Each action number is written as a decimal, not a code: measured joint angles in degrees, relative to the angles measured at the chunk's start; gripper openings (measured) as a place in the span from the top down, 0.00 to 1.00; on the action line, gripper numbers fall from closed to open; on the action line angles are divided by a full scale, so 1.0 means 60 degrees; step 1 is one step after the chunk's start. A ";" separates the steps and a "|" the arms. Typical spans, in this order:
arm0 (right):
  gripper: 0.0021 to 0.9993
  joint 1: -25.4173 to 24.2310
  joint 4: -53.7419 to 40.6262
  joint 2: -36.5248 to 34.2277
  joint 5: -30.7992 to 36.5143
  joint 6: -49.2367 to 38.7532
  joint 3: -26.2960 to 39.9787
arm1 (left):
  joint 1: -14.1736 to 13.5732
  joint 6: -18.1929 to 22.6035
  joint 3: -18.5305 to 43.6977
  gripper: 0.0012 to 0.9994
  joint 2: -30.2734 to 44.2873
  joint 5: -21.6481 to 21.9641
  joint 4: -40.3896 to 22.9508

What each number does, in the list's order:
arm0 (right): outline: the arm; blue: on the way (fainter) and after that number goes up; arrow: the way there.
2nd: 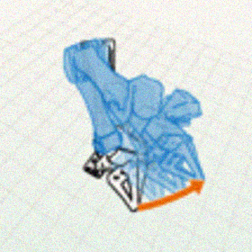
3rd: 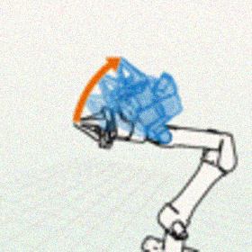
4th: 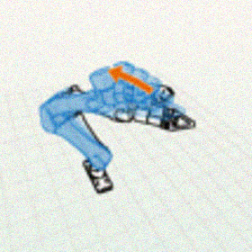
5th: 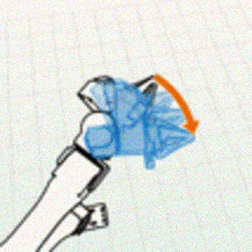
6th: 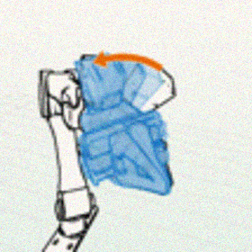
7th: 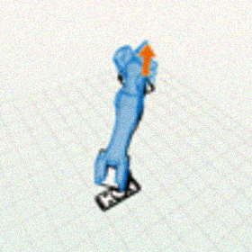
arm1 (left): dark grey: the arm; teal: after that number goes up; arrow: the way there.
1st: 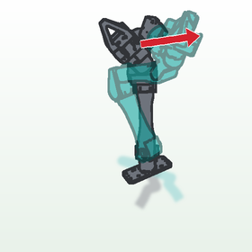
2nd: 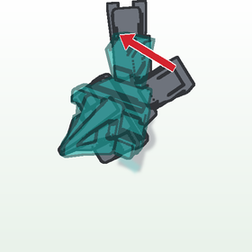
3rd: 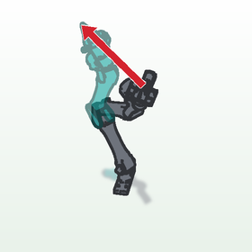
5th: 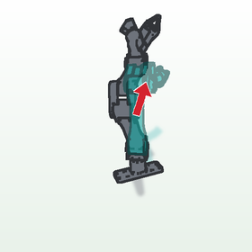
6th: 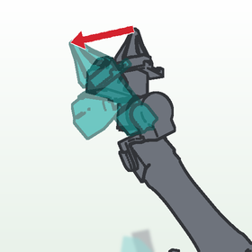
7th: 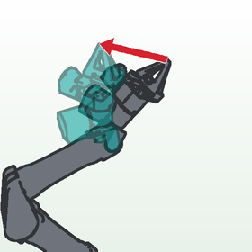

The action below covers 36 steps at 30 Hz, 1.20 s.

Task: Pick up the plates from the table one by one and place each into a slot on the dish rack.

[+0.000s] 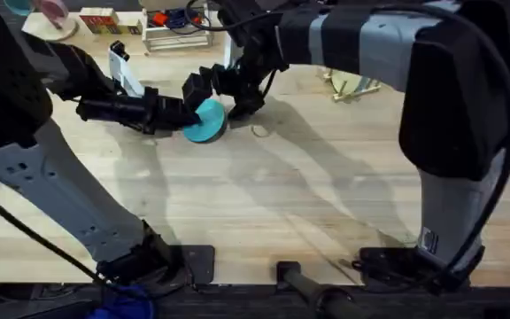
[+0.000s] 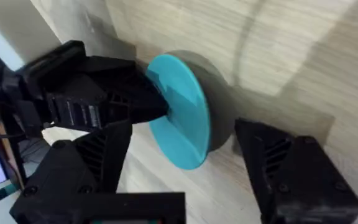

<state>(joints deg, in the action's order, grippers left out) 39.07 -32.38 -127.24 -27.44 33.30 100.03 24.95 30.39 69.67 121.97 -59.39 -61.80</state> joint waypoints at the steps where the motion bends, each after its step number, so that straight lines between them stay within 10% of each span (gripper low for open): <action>1: 0.01 0.0000 0.0000 0.0000 0.0000 0.0004 0.0000 | 0.0000 0.0000 0.0000 0.96 0.0000 -0.0001 0.0000; 14: 0.04 0.0007 0.0000 -0.0004 0.0000 0.0030 0.0000 | 0.0000 -0.0036 0.0000 0.96 0.0000 -0.0056 0.0079; 19: 0.28 0.0085 -0.0035 -0.0100 -0.0053 0.0109 0.0000 | 0.0000 -0.0040 0.0000 0.96 0.0000 -0.0070 0.0098; 25: 0.94 0.0003 -0.0081 -0.0174 -0.0363 0.0239 0.0008 | 0.0090 -0.0044 0.0004 0.96 -0.0008 -0.0176 0.0066; 36: 0.97 -0.0022 -0.0009 -0.0144 -0.0433 0.0240 0.0051 | 0.0144 -0.0047 0.0004 0.96 -0.0015 -0.0258 0.0091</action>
<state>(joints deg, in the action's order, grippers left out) 38.94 -32.44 -128.10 -30.04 34.74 100.33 25.81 30.11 69.69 121.89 -60.94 -61.25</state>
